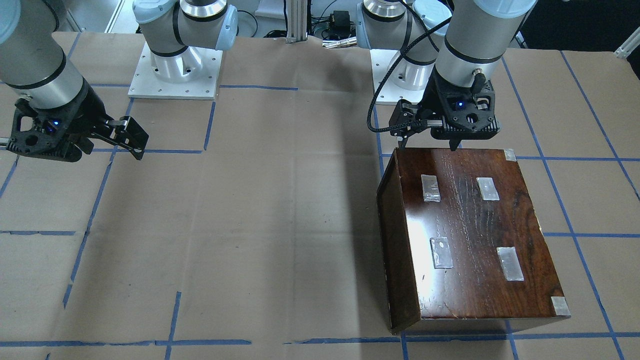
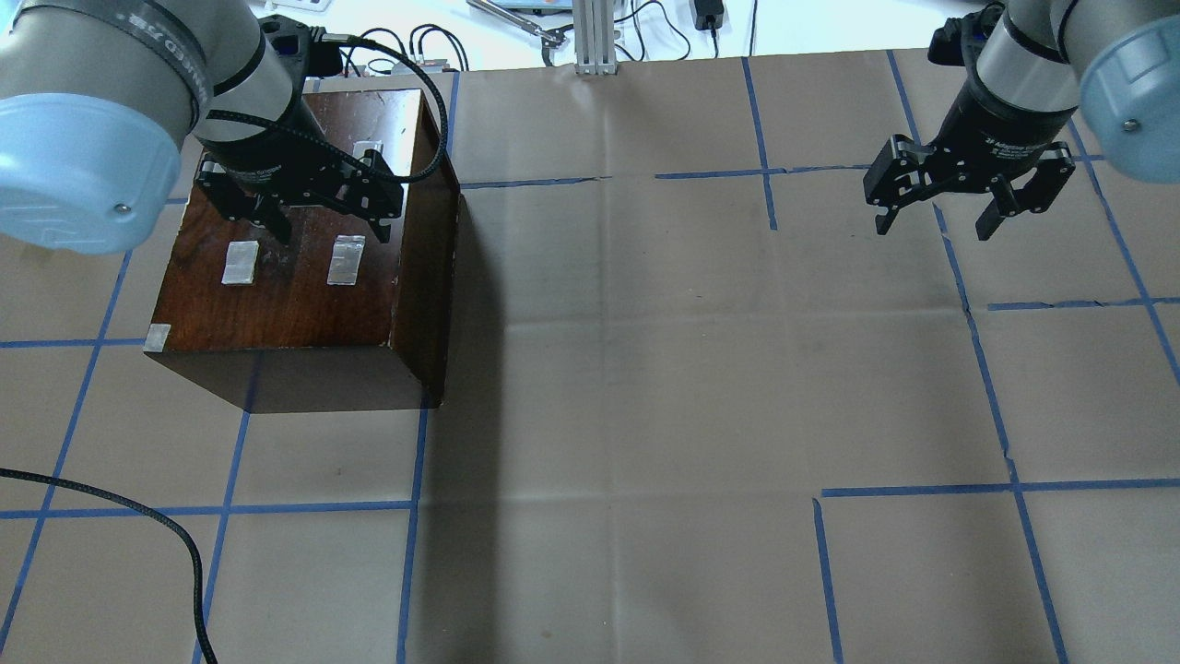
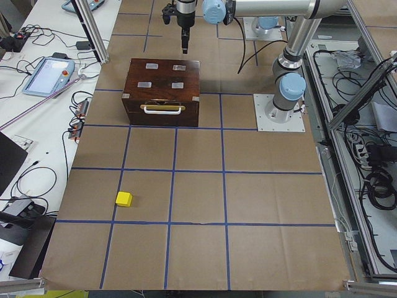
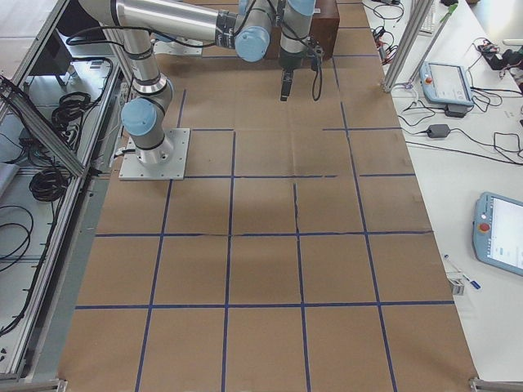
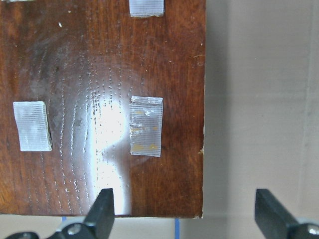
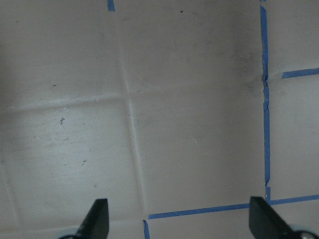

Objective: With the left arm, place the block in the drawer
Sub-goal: 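Move the left gripper off the cabinet top down to the drawer's white handle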

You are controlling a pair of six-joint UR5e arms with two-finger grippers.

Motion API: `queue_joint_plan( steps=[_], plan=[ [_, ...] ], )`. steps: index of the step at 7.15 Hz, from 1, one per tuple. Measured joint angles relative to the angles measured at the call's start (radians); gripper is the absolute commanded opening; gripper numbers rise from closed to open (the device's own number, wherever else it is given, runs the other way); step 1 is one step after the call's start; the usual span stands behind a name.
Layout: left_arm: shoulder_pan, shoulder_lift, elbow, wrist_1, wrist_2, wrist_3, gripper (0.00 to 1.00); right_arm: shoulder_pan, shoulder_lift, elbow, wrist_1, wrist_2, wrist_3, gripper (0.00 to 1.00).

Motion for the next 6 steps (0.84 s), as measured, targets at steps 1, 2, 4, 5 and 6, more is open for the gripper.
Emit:
queue_joint_plan(
  steps=[1,2,4,5,6],
  plan=[
    [0.000,0.001,0.000,0.000,0.000,0.000,1.00,0.000,0.000,0.000,0.000,0.000,0.000,1.00],
    [0.000,0.002,0.000,0.000,0.000,0.000,1.00,0.000,0.000,0.000,0.000,0.000,0.000,1.00],
    [0.004,0.002,0.001,0.000,-0.002,0.002,1.00,0.000,0.000,0.000,0.000,0.000,0.000,1.00],
    [0.011,0.003,0.001,0.000,-0.004,0.005,1.00,0.000,0.000,0.000,0.000,0.000,0.000,1.00],
    [0.023,0.004,0.003,0.003,-0.006,0.011,1.00,0.000,0.000,0.000,0.000,0.000,0.000,1.00]
  ],
)
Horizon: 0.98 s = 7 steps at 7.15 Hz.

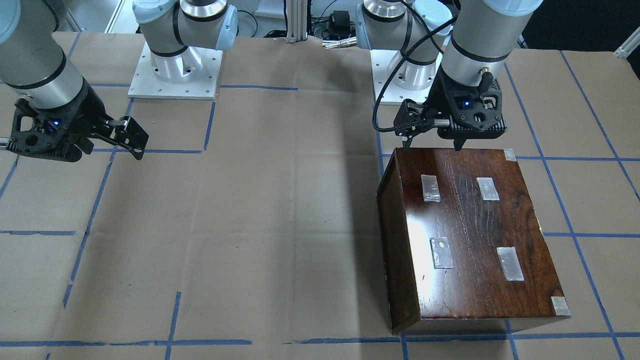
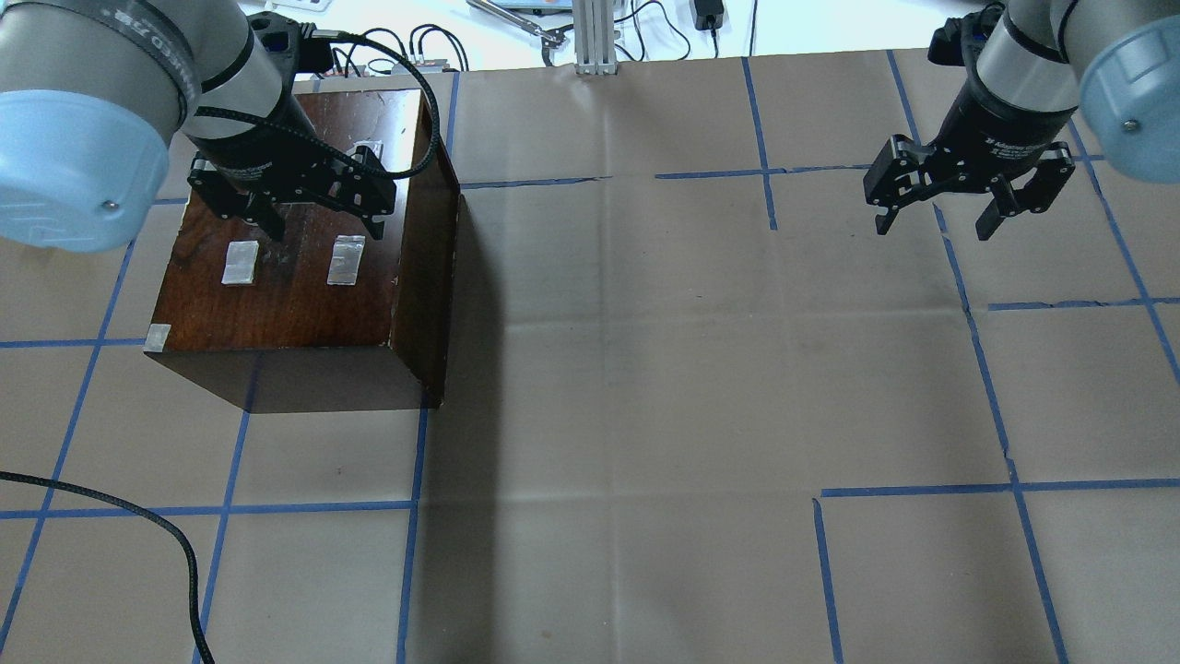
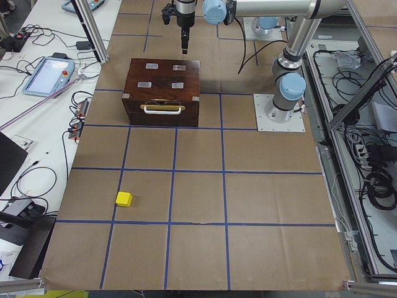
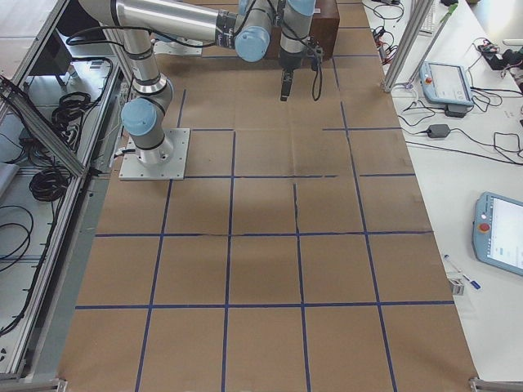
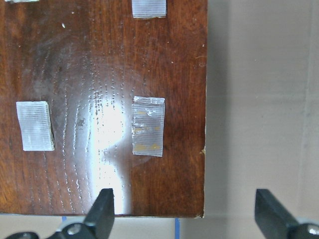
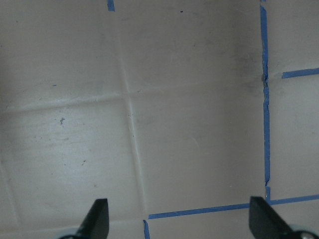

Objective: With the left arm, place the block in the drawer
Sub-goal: 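Move the left gripper off the cabinet top down to the drawer's white handle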

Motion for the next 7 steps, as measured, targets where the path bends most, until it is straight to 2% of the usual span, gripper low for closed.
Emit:
queue_joint_plan(
  steps=[3,5,7],
  plan=[
    [0.136,-0.003,0.013,0.010,-0.035,0.080,1.00,0.000,0.000,0.000,0.000,0.000,0.000,1.00],
    [0.300,-0.020,0.022,0.012,-0.044,0.221,1.00,0.000,0.000,0.000,0.000,0.000,0.000,1.00],
    [0.454,-0.081,0.064,0.012,-0.046,0.379,1.00,0.000,0.000,0.000,0.000,0.000,0.000,1.00]
  ],
)
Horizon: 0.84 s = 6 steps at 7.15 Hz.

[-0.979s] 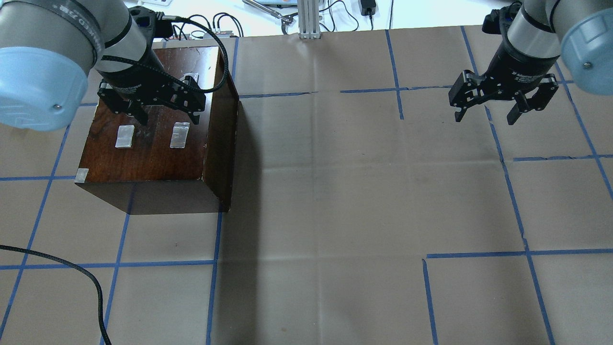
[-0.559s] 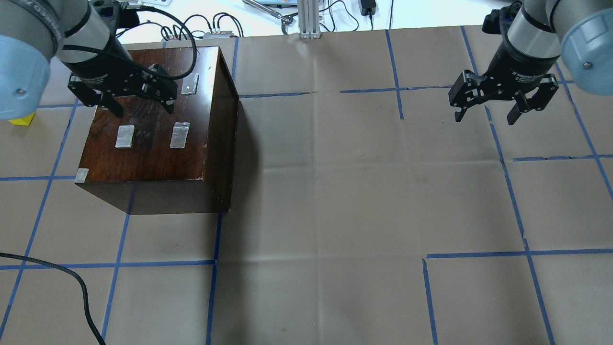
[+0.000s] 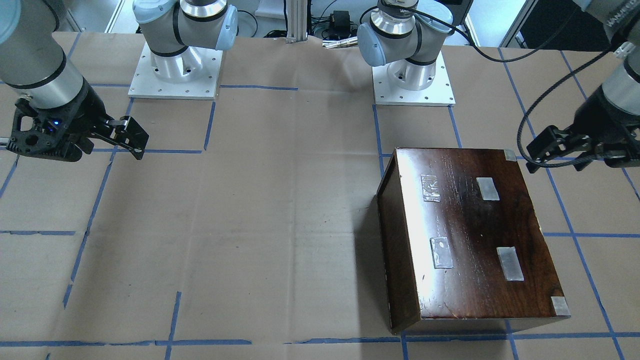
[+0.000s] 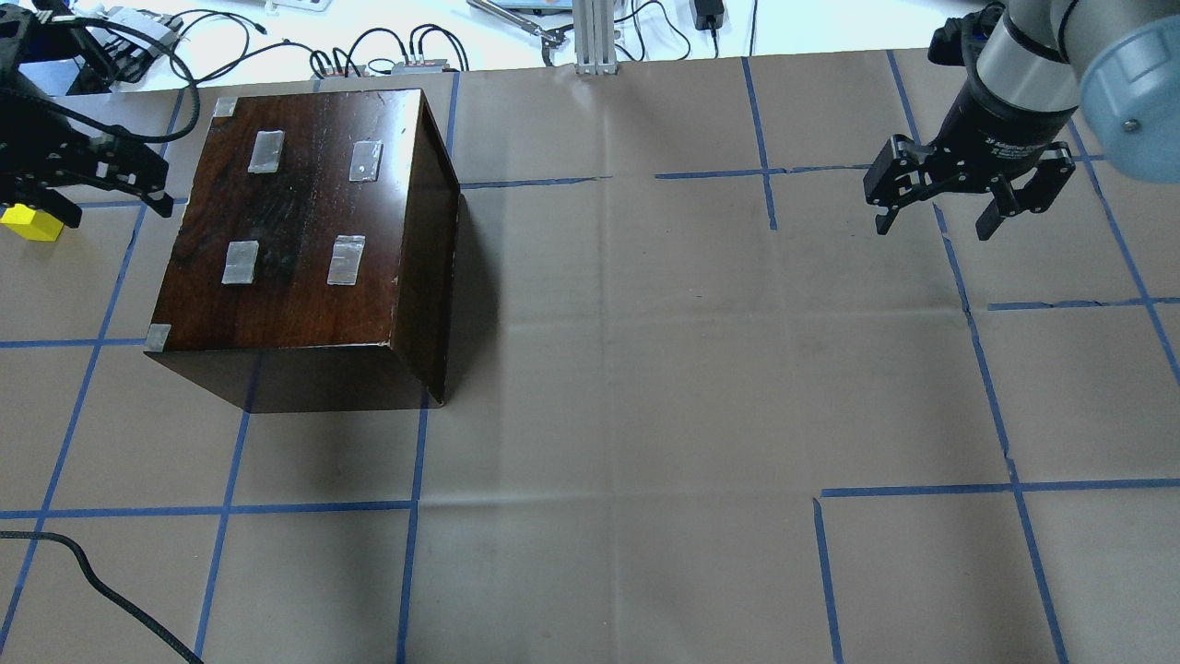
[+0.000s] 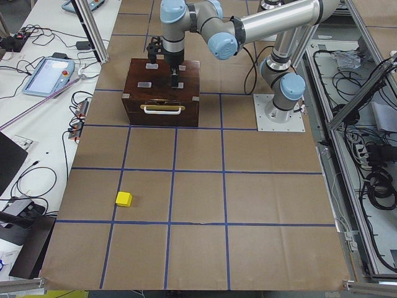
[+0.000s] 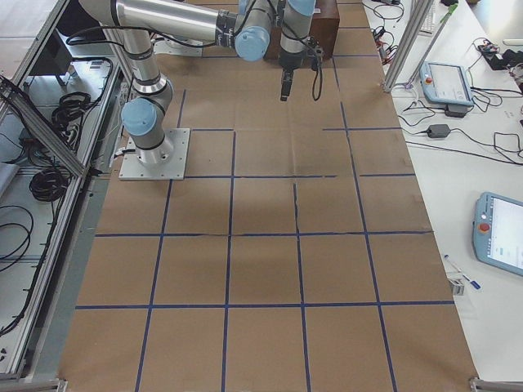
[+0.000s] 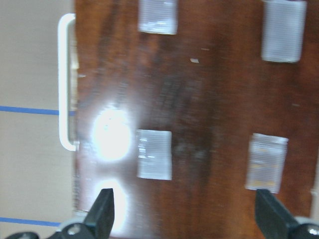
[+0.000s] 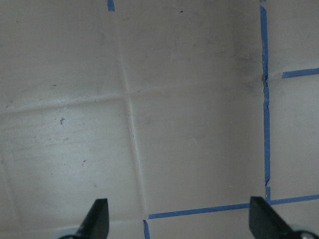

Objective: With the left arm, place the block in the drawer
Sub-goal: 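Move the left gripper off the cabinet top down to the drawer's white handle, then close the left gripper on the white drawer handle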

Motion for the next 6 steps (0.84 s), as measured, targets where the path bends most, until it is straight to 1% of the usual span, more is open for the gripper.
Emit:
queue_joint_plan(
  steps=[1,3,6],
  plan=[
    [0.052,-0.048,0.045,-0.001,-0.016,0.042,1.00,0.000,0.000,0.000,0.000,0.000,0.000,1.00],
    [0.105,-0.120,0.123,-0.010,-0.078,0.077,1.00,0.000,0.000,0.000,0.000,0.000,0.000,1.00],
    [0.116,-0.164,0.140,-0.014,-0.164,0.089,1.00,0.000,0.000,0.000,0.000,0.000,0.000,1.00]
  ],
)
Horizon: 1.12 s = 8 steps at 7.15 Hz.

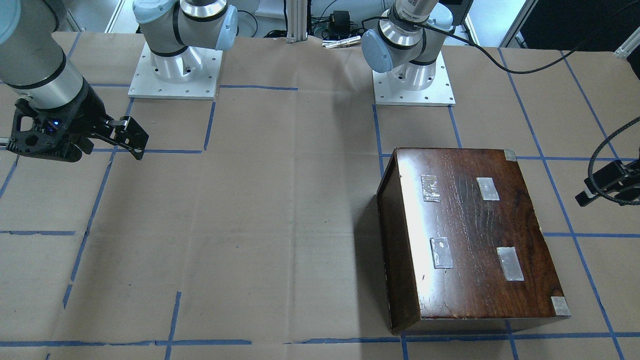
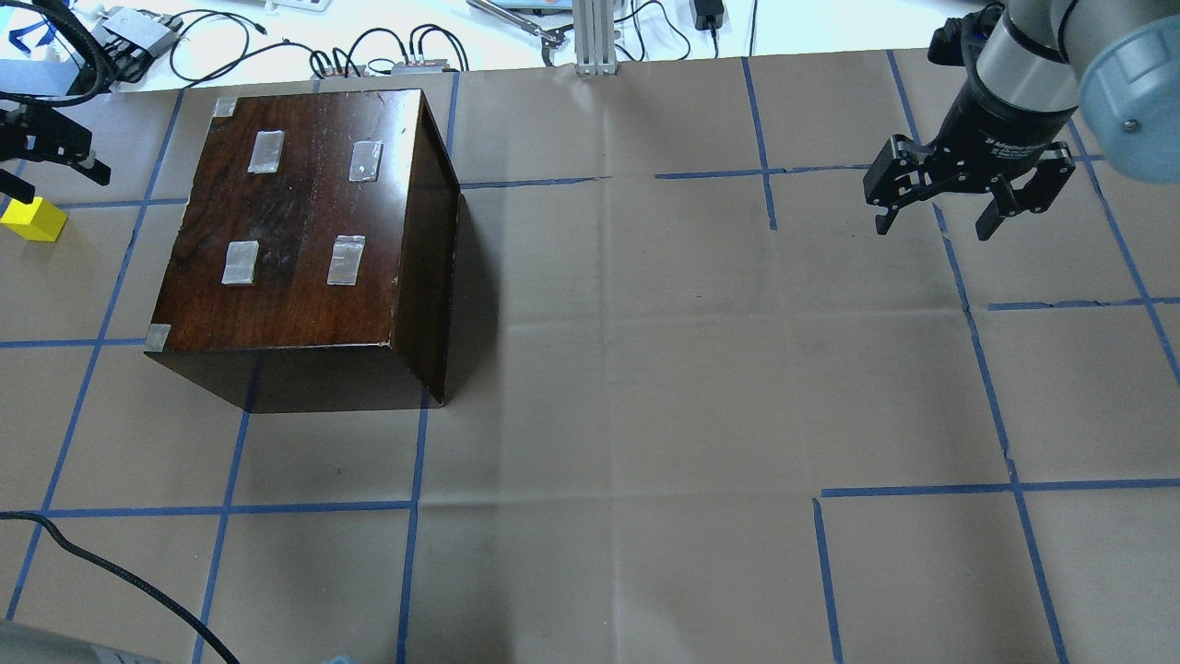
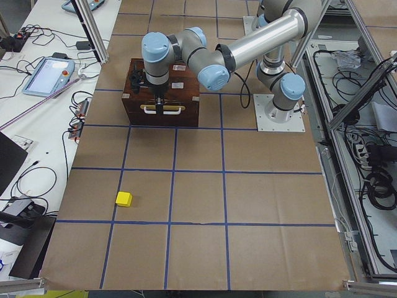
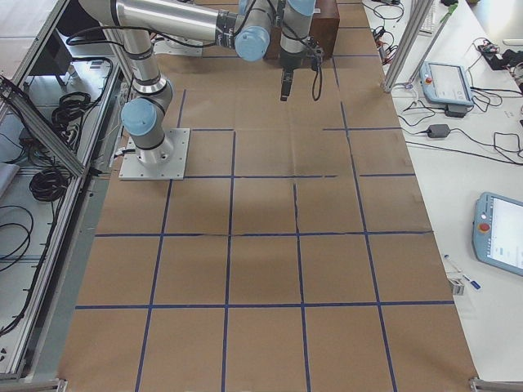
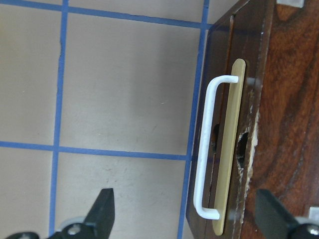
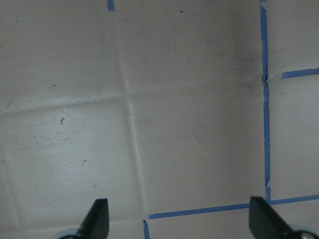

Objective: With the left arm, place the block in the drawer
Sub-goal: 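Close the left gripper on the white drawer handle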

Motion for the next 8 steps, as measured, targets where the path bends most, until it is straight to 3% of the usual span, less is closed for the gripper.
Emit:
queue_joint_plan(
  steps=[3,8],
  plan=[
    [0.001,-0.050,-0.005,0.002,-0.062,0.032,0.99,0.000,0.000,0.000,0.000,0.000,0.000,1.00],
    [0.020,-0.113,-0.027,0.011,-0.075,0.135,0.99,0.000,0.000,0.000,0.000,0.000,0.000,1.00]
  ],
)
